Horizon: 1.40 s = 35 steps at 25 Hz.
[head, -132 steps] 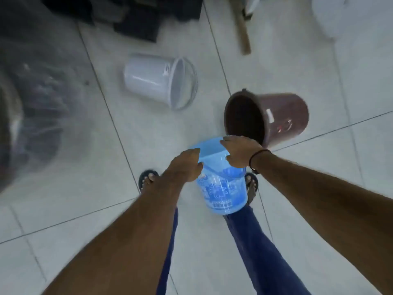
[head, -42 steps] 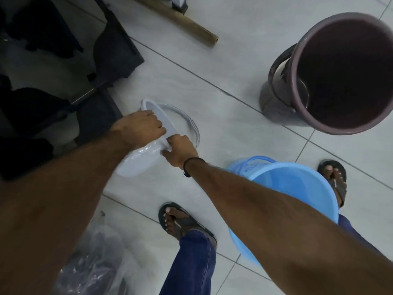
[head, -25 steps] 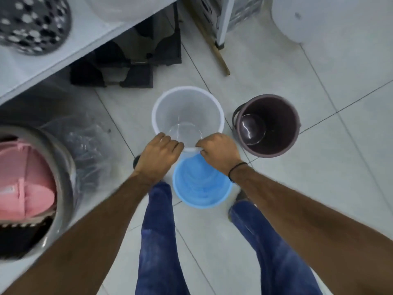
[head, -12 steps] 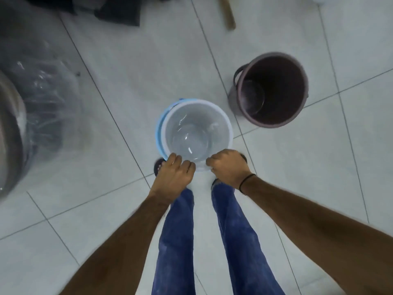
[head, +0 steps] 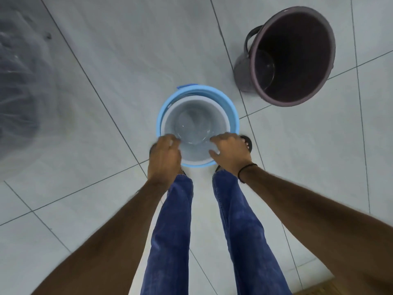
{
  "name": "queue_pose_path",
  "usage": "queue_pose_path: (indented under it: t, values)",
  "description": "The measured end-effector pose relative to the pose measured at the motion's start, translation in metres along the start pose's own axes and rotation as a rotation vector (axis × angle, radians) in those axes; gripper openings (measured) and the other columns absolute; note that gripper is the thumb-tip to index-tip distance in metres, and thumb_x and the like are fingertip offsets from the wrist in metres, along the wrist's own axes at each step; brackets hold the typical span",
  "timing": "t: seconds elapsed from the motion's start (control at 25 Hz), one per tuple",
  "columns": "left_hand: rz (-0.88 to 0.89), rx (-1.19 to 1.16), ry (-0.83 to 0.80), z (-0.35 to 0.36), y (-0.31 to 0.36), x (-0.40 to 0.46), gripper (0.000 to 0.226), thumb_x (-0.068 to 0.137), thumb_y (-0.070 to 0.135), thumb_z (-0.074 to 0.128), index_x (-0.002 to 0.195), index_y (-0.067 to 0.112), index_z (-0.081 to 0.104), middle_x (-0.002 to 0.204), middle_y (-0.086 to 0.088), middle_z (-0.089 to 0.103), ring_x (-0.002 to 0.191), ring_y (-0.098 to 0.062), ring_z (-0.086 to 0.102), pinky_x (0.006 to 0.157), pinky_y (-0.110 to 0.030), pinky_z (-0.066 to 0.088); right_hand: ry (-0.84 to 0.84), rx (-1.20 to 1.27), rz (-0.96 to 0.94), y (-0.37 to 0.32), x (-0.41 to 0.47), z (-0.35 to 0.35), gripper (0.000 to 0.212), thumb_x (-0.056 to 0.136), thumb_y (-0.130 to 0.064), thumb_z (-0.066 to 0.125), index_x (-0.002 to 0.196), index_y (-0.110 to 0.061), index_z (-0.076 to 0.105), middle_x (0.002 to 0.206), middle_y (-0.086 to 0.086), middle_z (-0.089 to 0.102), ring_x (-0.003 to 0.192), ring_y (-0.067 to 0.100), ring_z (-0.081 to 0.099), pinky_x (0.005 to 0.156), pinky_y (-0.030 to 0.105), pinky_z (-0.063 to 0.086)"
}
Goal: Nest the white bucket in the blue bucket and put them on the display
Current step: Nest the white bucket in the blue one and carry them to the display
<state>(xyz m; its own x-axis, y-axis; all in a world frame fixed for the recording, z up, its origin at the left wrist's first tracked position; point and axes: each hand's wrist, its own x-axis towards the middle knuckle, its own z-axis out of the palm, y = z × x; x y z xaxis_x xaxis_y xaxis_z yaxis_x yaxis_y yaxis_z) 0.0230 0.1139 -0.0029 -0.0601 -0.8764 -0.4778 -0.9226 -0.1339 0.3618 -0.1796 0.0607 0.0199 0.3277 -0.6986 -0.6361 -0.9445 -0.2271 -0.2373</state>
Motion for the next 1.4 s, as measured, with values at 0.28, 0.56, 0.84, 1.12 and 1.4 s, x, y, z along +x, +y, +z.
queue_pose_path:
  t: [0.28, 0.56, 0.84, 1.12, 1.4]
  values:
    - [-0.856, -0.877, -0.185, -0.023, -0.016, 0.047, 0.047, 0.086, 0.011, 0.067, 0.132, 0.009, 0.055, 0.127, -0.015, 0.063, 0.111, -0.036, 0.062, 0.098, -0.051, 0.053, -0.076, 0.786, 0.770, 0.065, 0.043, -0.025, 0.052, 0.078, -0.026, 0.080, 0.124, -0.012, 0.061, 0.120, 0.011, 0.066, 0.110, 0.031, 0.063, 0.099, 0.042, 0.052]
    - [-0.722, -0.555, 0.077, -0.099, 0.020, 0.047, 0.021, 0.086, 0.028, 0.061, 0.094, 0.012, 0.071, 0.088, -0.007, 0.071, 0.083, -0.031, 0.066, 0.074, -0.037, 0.054, -0.011, 0.922, 0.659, 0.070, 0.025, -0.087, 0.038, 0.070, -0.038, 0.087, 0.094, -0.021, 0.064, 0.097, 0.002, 0.067, 0.088, 0.021, 0.068, 0.082, 0.040, 0.062]
    - [-0.419, -0.548, 0.526, -0.252, 0.158, 0.054, 0.023, 0.079, 0.032, 0.059, 0.087, 0.015, 0.071, 0.067, 0.003, 0.066, 0.070, -0.021, 0.060, 0.063, -0.025, 0.045, 0.187, 0.998, 0.590, 0.123, -0.049, -0.259, 0.042, 0.057, -0.038, 0.095, 0.081, -0.012, 0.071, 0.085, 0.004, 0.076, 0.076, 0.022, 0.075, 0.068, 0.039, 0.065]
    - [-0.257, -0.554, 0.412, -0.259, 0.295, 0.125, 0.026, 0.080, 0.037, 0.062, 0.086, 0.012, 0.059, 0.065, 0.001, 0.058, 0.059, -0.019, 0.055, 0.057, -0.027, 0.045, 0.394, 1.022, 0.698, 0.246, -0.075, -0.322, 0.059, 0.057, -0.041, 0.094, 0.102, -0.010, 0.071, 0.101, 0.011, 0.074, 0.085, 0.026, 0.074, 0.077, 0.044, 0.064]
    - [-0.190, -0.385, 0.231, -0.119, 0.310, 0.211, 0.026, 0.090, 0.026, 0.055, 0.082, 0.002, 0.063, 0.078, -0.013, 0.067, 0.070, -0.026, 0.056, 0.063, -0.033, 0.045, 0.382, 1.026, 0.798, 0.348, -0.016, -0.237, 0.055, 0.061, -0.037, 0.093, 0.105, -0.012, 0.072, 0.094, 0.010, 0.077, 0.080, 0.022, 0.075, 0.078, 0.043, 0.064]
